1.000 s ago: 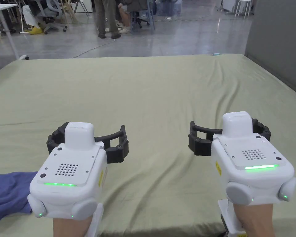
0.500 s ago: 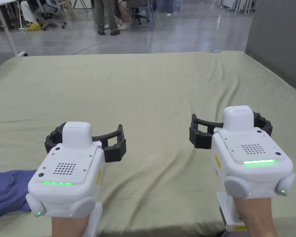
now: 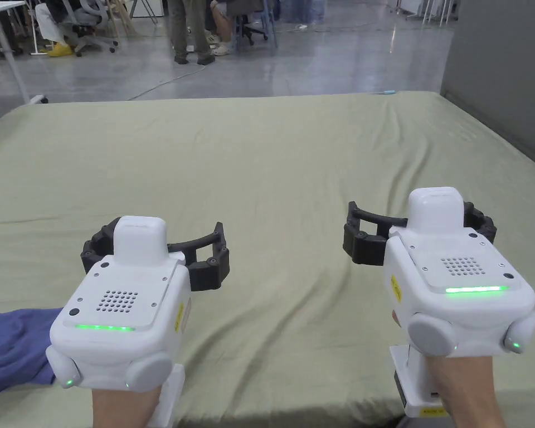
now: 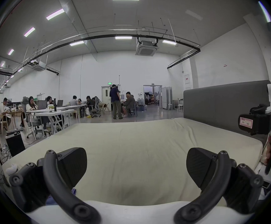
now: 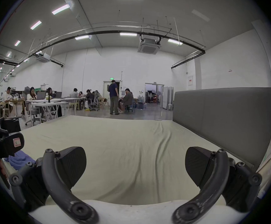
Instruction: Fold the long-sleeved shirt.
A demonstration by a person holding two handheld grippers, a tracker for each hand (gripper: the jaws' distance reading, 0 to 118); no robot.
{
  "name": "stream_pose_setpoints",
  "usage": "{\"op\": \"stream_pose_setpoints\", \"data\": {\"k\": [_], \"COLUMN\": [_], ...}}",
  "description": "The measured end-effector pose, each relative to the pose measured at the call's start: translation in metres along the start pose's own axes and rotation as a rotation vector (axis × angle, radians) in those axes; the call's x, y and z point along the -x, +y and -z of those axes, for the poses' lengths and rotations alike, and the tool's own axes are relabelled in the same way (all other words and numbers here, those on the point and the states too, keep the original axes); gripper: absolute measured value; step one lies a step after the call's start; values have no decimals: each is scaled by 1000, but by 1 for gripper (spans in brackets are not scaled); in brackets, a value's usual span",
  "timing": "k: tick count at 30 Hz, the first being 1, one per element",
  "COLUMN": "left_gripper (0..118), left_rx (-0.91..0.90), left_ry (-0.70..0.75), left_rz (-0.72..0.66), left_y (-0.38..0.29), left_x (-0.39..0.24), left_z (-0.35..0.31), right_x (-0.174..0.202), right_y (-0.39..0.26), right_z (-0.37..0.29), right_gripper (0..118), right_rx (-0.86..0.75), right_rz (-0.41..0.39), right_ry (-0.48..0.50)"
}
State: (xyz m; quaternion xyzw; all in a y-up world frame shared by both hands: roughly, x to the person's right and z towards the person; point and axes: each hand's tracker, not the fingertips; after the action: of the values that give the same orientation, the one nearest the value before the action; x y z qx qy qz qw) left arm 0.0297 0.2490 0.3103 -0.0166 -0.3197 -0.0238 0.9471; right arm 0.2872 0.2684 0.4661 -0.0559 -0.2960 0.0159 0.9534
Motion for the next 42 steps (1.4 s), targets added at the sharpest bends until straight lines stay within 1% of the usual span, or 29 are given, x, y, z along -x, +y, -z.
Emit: {"op": "stream_pose_setpoints", "data": {"k": [7,11,17,26,28,29,30,32,34,37,39,42], "left_gripper": [118,118,118,118,118,118,118,118,118,118,118,118], "left_rx": [-7,-3,-12,-8,-6,-5,-5,-5,-8,-9,-13,-12], "left_ry": [8,13,14,12,12,14,14,19,23,26,26,22], "left_rz": [-7,-1,-24,-14,-19,-19,-18,-14,-14,-20,-24,-21], "left_y": [2,2,0,-3,-3,-3,-3,-2,-1,1,2,2], "left_x": [1,3,5,4,4,4,5,5,6,7,6,5], "left_z": [-3,-5,-8,-8,-7,-8,-8,-9,-9,-9,-9,-9], "right_x": [2,2,4,4,3,4,4,4,5,8,12,17], "right_y": [0,4,3,-1,0,2,6,13,18,23,21,13], "right_z": [0,-2,-3,-2,-3,-2,-1,0,0,2,2,1], "right_gripper": [118,118,118,118,118,118,118,118,118,118,118,118], "right_rx": [7,16,7,33,30,48,100,169,209,231,223,192], "right_rz": [-16,9,-23,-9,12,52,105,172,187,147,77,15], "right_ry": [8,26,17,36,54,58,59,24,-11,-3,-13,-22]}}
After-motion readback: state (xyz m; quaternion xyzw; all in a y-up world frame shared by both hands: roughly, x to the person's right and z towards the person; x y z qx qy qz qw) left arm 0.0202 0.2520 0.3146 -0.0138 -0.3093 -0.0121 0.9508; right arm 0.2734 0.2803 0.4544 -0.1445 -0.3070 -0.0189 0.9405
